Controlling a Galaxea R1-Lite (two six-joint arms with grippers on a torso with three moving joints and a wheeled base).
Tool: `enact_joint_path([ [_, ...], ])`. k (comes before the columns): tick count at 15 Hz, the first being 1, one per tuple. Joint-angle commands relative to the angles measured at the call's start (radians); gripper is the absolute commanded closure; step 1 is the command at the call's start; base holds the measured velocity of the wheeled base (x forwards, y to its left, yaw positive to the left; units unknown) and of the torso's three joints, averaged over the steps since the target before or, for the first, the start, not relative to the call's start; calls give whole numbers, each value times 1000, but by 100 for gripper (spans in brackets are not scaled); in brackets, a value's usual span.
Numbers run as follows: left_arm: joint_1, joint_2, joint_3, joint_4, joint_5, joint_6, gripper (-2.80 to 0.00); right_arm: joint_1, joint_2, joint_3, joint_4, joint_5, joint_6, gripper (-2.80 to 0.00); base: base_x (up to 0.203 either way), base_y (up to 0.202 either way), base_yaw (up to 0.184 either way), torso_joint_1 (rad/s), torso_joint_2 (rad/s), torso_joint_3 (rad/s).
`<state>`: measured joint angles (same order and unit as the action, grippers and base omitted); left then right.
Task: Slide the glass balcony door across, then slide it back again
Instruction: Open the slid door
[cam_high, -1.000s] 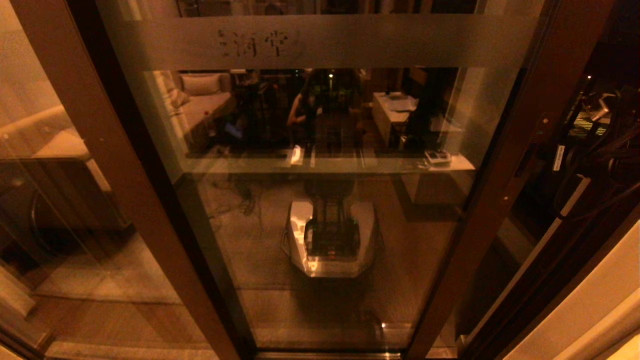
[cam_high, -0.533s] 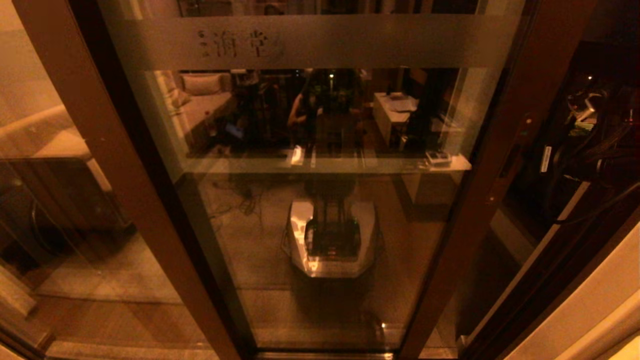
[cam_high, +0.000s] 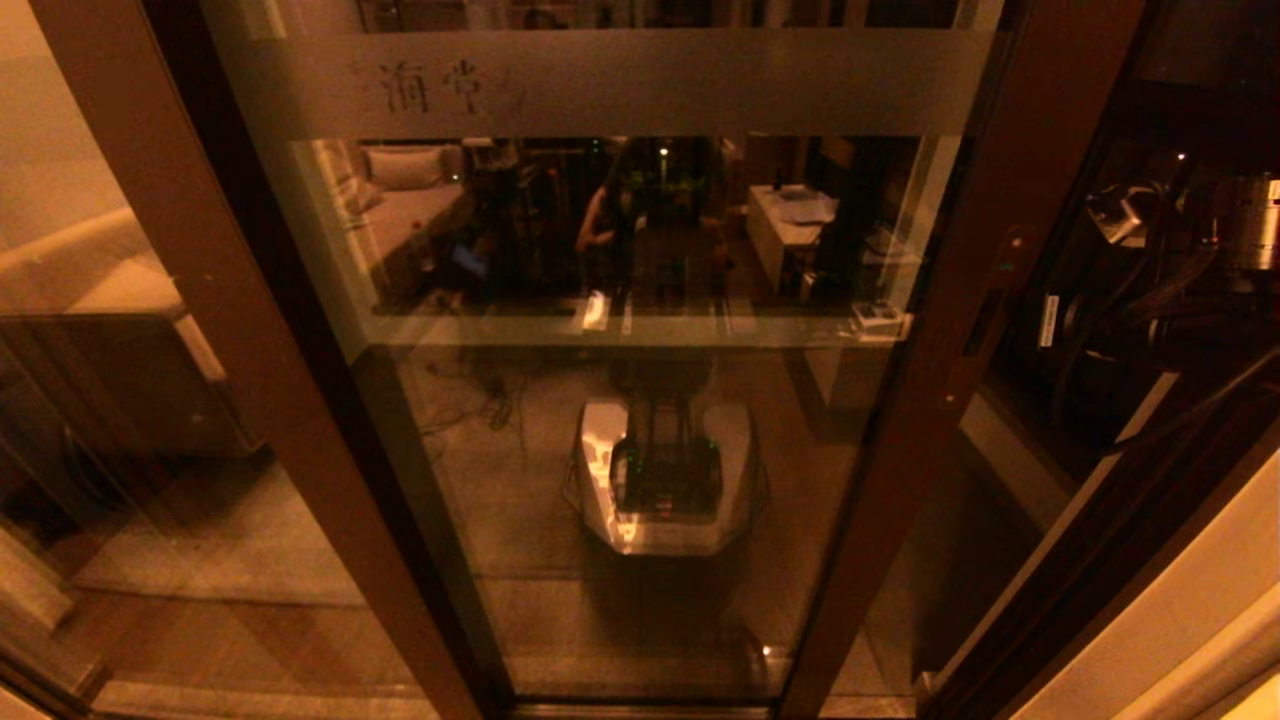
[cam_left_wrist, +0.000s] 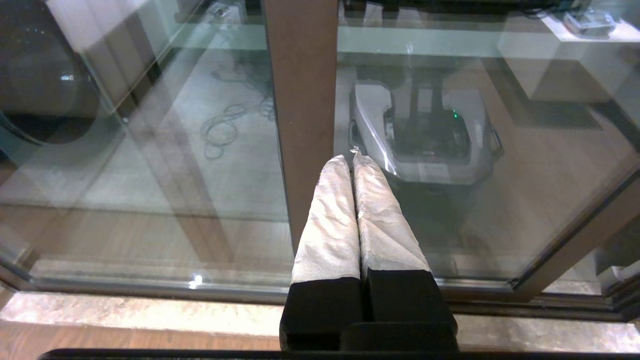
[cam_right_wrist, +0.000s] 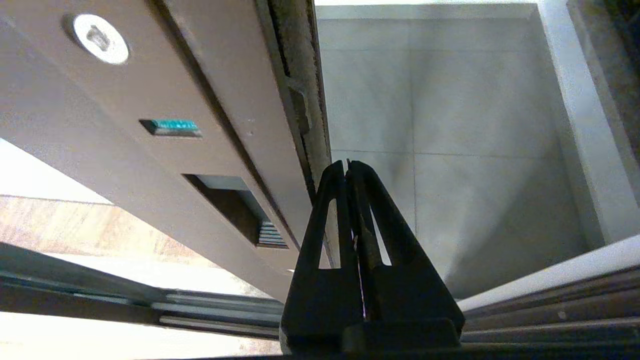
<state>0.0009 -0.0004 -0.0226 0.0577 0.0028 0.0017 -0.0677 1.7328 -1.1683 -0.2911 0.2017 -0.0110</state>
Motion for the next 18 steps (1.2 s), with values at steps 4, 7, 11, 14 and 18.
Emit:
enact_joint_path([
  [4, 1, -1, 0, 1, 0, 0, 0, 48, 8, -4, -12, -49, 19, 0, 0, 0, 0, 0, 0, 0],
  [7, 1, -1, 0, 1, 0, 0, 0, 61, 16, -5, -36, -53, 22, 0, 0, 0, 0, 0, 0, 0],
  [11, 1, -1, 0, 1, 0, 0, 0, 92, 16, -6, -36, -71, 23, 0, 0, 0, 0, 0, 0, 0],
  [14, 1, -1, 1, 1, 0, 0, 0, 108, 16, -7, -37, -82, 36, 0, 0, 0, 0, 0, 0, 0],
  [18, 1, -1, 0, 1, 0, 0, 0, 129, 16, -8, -37, -91, 36, 0, 0, 0, 0, 0, 0, 0],
])
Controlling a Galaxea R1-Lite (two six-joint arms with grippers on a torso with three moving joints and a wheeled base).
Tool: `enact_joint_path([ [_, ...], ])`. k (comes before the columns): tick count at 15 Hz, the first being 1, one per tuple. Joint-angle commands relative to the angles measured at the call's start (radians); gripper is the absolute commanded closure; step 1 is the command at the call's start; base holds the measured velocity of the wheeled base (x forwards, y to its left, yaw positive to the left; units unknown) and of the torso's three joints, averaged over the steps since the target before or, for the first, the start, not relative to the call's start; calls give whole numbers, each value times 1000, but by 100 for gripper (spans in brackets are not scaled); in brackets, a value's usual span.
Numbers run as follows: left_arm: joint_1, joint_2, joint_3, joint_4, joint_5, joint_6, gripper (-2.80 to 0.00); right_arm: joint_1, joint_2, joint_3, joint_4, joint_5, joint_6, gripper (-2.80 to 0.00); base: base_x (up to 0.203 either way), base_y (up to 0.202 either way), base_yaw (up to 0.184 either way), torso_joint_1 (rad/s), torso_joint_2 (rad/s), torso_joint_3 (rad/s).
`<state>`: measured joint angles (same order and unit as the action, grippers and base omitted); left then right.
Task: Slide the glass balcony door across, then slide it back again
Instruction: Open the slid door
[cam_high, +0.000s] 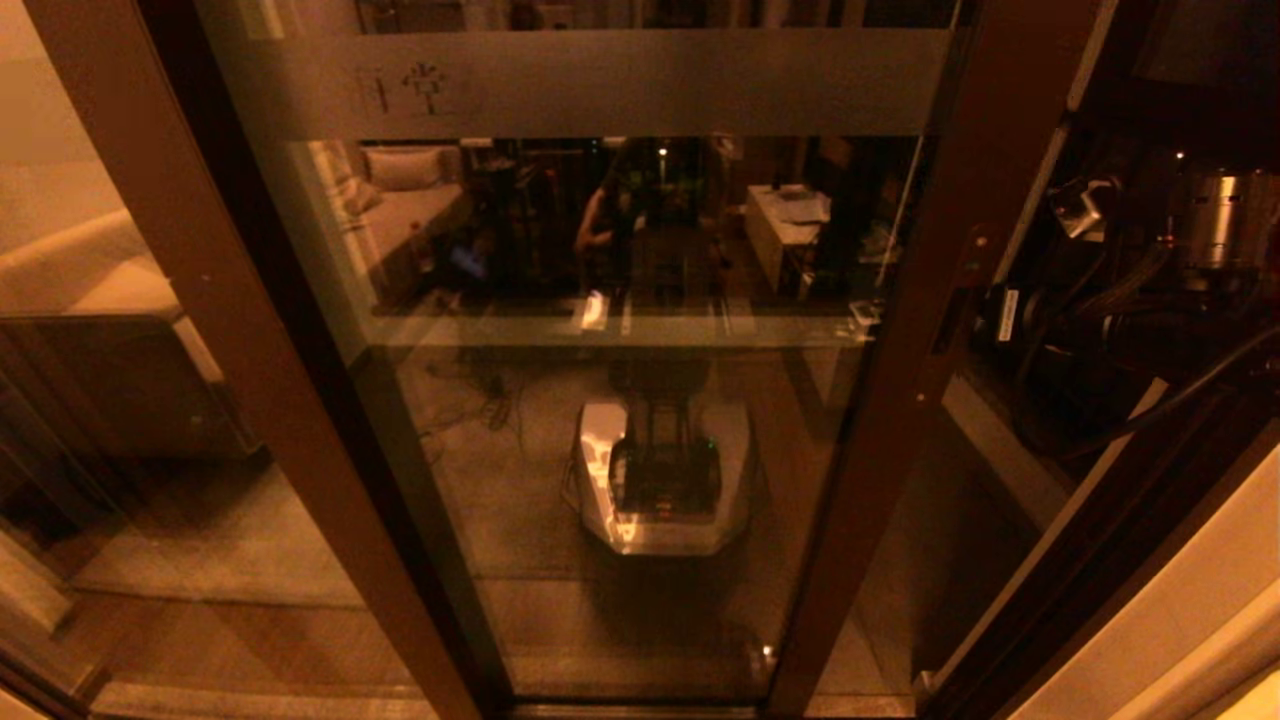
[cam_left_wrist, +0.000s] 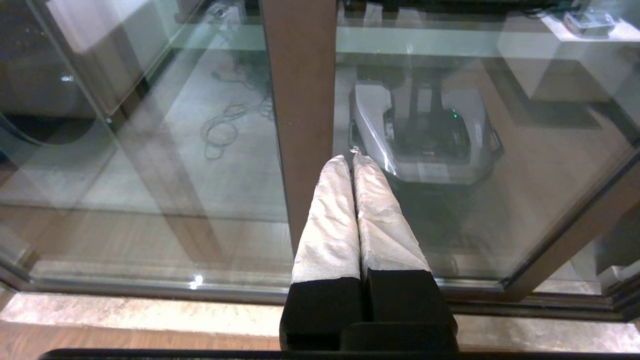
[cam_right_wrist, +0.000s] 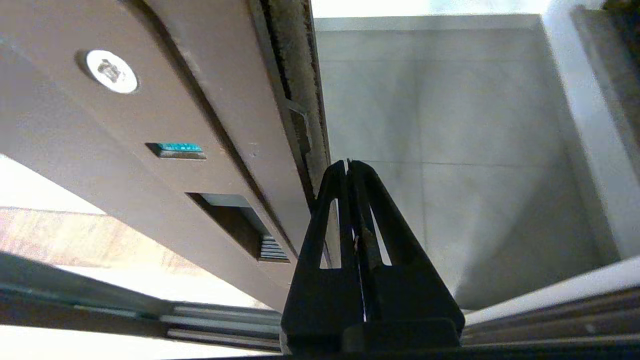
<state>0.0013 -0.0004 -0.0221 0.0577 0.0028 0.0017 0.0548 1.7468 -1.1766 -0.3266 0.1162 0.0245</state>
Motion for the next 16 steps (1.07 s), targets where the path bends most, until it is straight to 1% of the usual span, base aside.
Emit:
enact_joint_path([
  [1, 0, -1, -1, 1, 0, 0, 0, 16, 2, -3, -2, -16, 2, 0, 0, 0, 0, 0, 0, 0],
  [4, 0, -1, 0, 1, 0, 0, 0, 42, 11, -7, -2, -20, 2, 0, 0, 0, 0, 0, 0, 0],
  [7, 0, -1, 0, 1, 0, 0, 0, 69, 11, -14, -2, -21, 23, 0, 0, 0, 0, 0, 0, 0],
  [8, 0, -1, 1, 1, 0, 0, 0, 75, 11, -20, -2, -32, 25, 0, 0, 0, 0, 0, 0, 0],
  [10, 0, -1, 1, 1, 0, 0, 0, 99, 24, -29, -2, -78, 32, 0, 0, 0, 0, 0, 0, 0],
  [13, 0, -1, 1, 1, 0, 0, 0, 109, 34, -32, -15, -82, 32, 0, 0, 0, 0, 0, 0, 0],
  [16, 0, -1, -1, 1, 0, 0, 0, 148, 34, -32, -15, -86, 36, 0, 0, 0, 0, 0, 0, 0],
])
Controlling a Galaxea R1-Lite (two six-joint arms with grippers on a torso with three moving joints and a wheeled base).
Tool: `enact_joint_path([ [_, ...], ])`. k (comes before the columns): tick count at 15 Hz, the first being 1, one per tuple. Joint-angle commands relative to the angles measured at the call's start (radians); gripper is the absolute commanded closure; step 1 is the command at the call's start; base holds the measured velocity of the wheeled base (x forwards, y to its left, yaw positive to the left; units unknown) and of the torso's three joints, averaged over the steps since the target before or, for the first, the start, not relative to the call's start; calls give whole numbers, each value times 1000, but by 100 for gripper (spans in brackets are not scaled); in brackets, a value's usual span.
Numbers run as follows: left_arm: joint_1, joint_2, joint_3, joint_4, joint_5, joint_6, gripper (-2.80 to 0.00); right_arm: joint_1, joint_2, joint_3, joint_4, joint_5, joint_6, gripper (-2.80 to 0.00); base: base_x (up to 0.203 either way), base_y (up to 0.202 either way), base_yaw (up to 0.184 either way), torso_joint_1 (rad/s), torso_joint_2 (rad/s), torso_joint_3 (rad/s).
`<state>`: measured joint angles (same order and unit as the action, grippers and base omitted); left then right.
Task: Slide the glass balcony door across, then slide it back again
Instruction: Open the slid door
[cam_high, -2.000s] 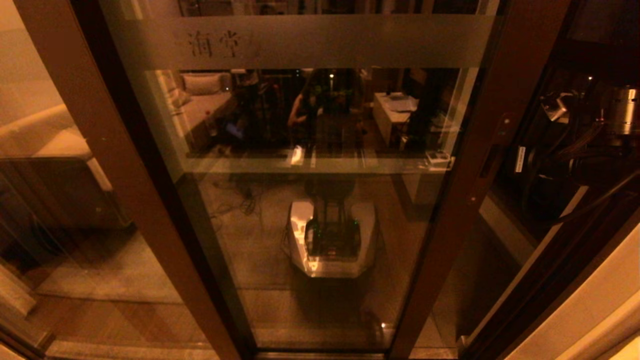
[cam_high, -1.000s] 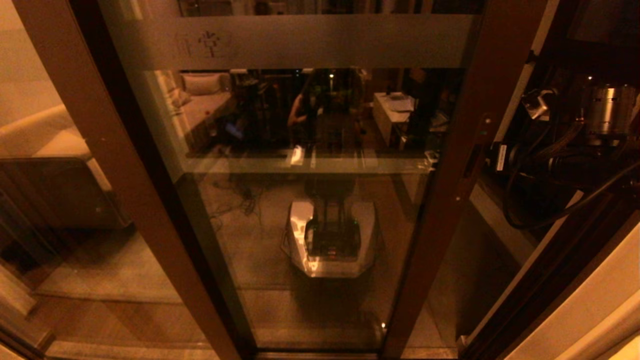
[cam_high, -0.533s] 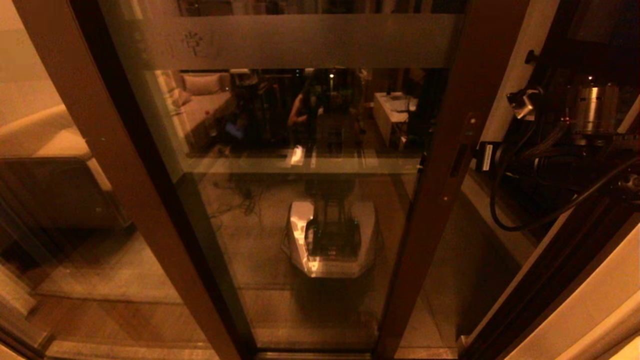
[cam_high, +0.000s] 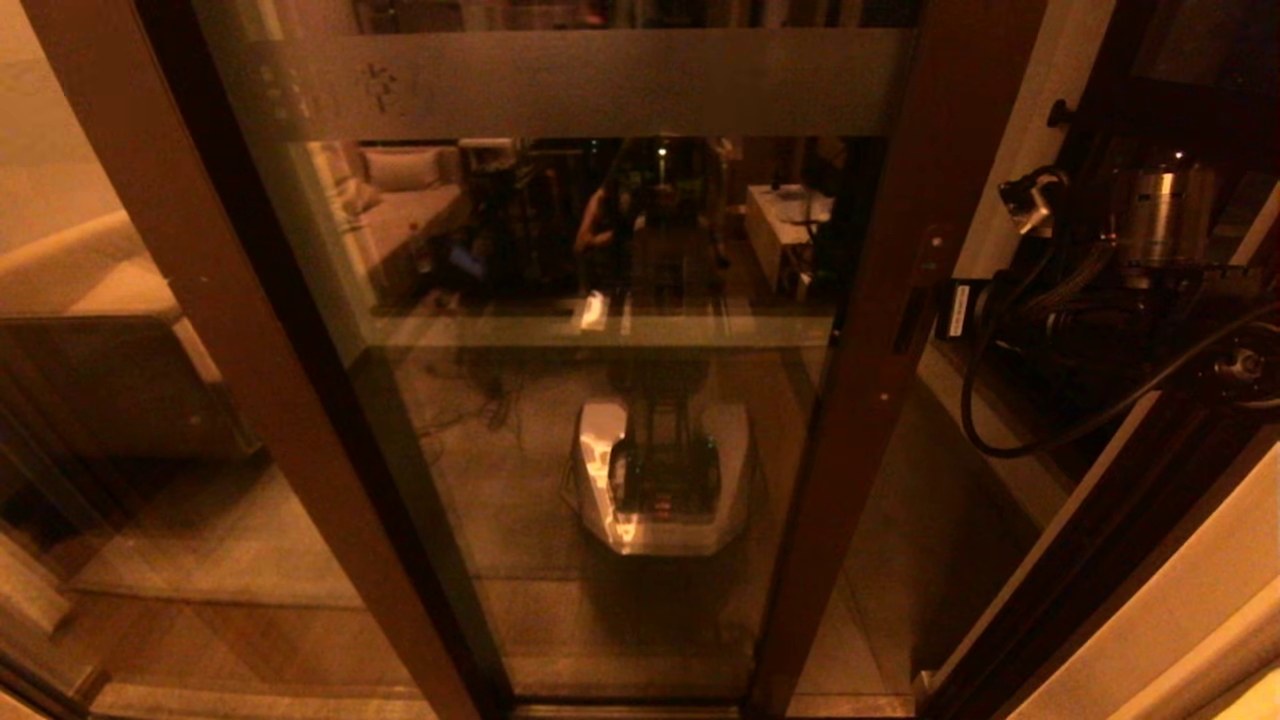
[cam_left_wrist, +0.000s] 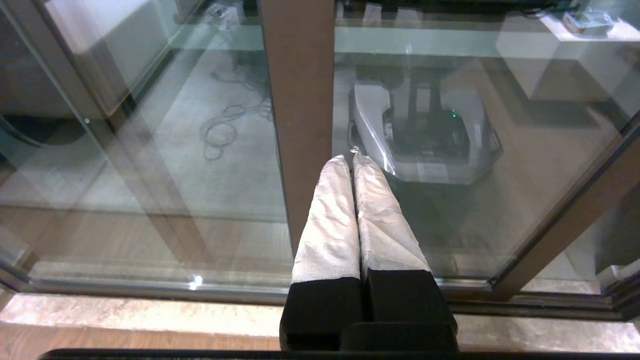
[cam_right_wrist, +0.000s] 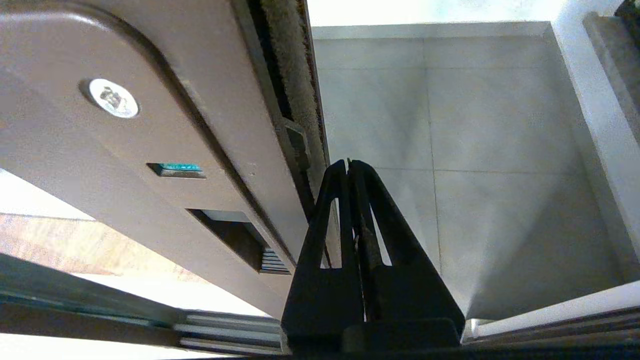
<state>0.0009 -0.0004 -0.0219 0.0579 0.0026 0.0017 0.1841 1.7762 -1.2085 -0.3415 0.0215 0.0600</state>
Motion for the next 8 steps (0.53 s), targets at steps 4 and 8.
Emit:
enact_joint_path([
  [4, 1, -1, 0, 0, 1, 0, 0, 74, 16, 0, -4, -46, 3, 0, 0, 0, 0, 0, 0, 0],
  [8, 1, -1, -1, 0, 1, 0, 0, 92, 25, 0, -17, -48, 3, 0, 0, 0, 0, 0, 0, 0],
])
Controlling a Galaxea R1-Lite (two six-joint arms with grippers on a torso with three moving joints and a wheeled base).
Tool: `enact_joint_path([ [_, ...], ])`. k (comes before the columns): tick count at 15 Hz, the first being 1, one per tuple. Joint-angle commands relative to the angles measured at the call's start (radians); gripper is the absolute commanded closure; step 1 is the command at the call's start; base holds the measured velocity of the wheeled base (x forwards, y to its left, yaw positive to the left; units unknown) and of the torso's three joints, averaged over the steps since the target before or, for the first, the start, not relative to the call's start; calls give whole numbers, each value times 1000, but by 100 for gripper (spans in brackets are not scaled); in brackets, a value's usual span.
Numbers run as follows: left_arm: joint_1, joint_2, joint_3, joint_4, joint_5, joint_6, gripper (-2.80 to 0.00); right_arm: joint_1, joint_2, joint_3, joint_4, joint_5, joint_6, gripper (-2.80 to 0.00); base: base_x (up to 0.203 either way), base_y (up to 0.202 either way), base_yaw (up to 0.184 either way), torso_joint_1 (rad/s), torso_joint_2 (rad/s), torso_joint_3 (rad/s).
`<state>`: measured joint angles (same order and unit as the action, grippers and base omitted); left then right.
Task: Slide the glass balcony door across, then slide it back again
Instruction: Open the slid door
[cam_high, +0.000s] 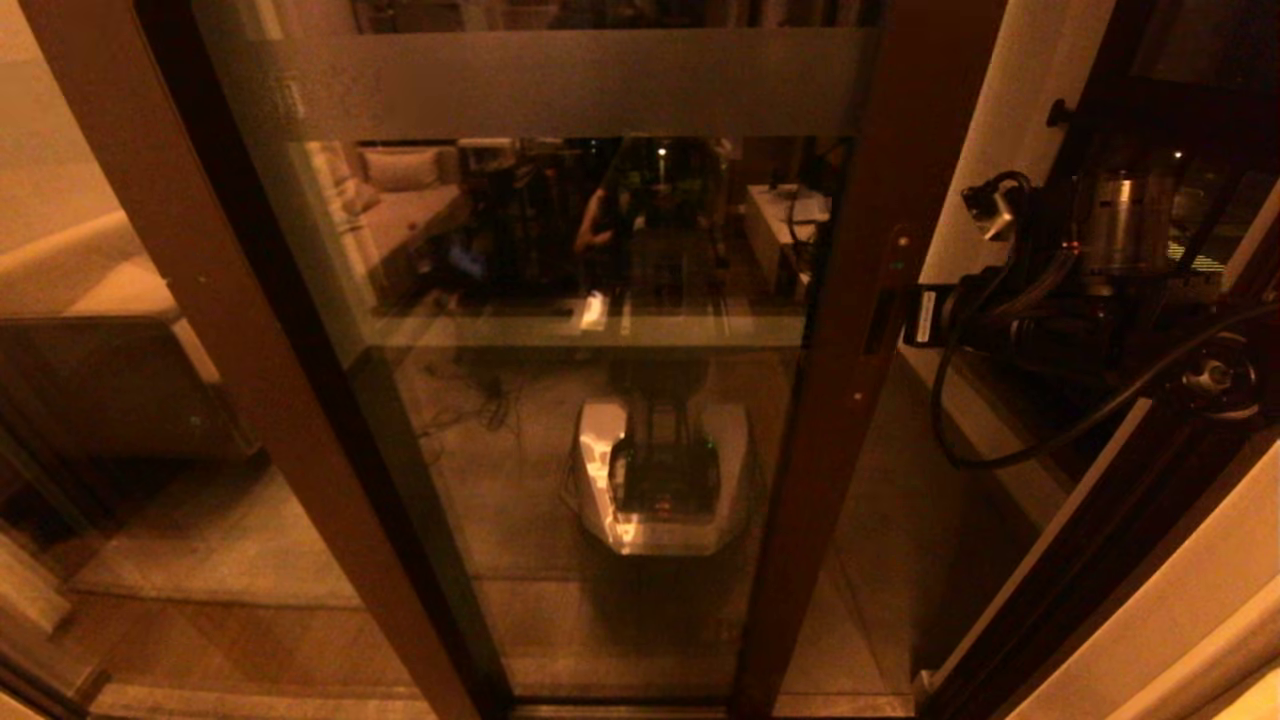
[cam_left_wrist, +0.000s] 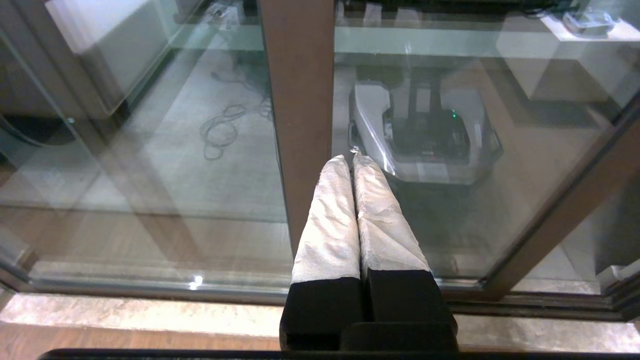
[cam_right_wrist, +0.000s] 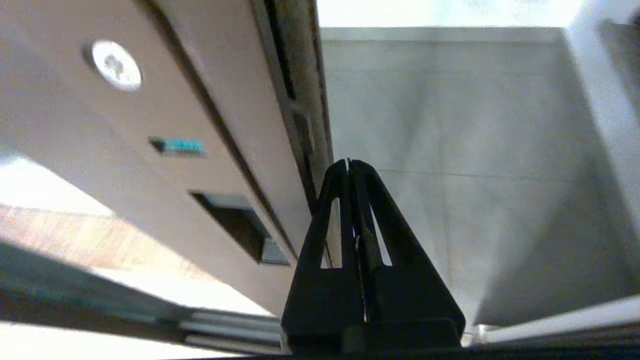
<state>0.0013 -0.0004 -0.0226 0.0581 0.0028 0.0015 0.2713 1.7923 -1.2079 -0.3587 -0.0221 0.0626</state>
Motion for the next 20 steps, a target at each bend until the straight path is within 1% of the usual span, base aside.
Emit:
enact_joint_path([
  [1, 0, -1, 0, 0, 0, 0, 0, 14, 9, -1, 0, -4, 0, 0, 0, 0, 0, 0, 0, 0],
  [5, 0, -1, 1, 0, 0, 0, 0, 63, 18, 1, -2, -5, 0, 0, 0, 0, 0, 0, 0, 0],
  [11, 0, -1, 1, 0, 0, 0, 0, 94, 30, 1, -22, -8, 9, 0, 0, 0, 0, 0, 0, 0],
  [15, 0, -1, 0, 0, 0, 0, 0, 142, 35, 1, -23, -9, 16, 0, 0, 0, 0, 0, 0, 0],
  [20, 0, -1, 0, 0, 0, 0, 0, 212, 68, 1, -77, -54, 16, 0, 0, 0, 0, 0, 0, 0],
])
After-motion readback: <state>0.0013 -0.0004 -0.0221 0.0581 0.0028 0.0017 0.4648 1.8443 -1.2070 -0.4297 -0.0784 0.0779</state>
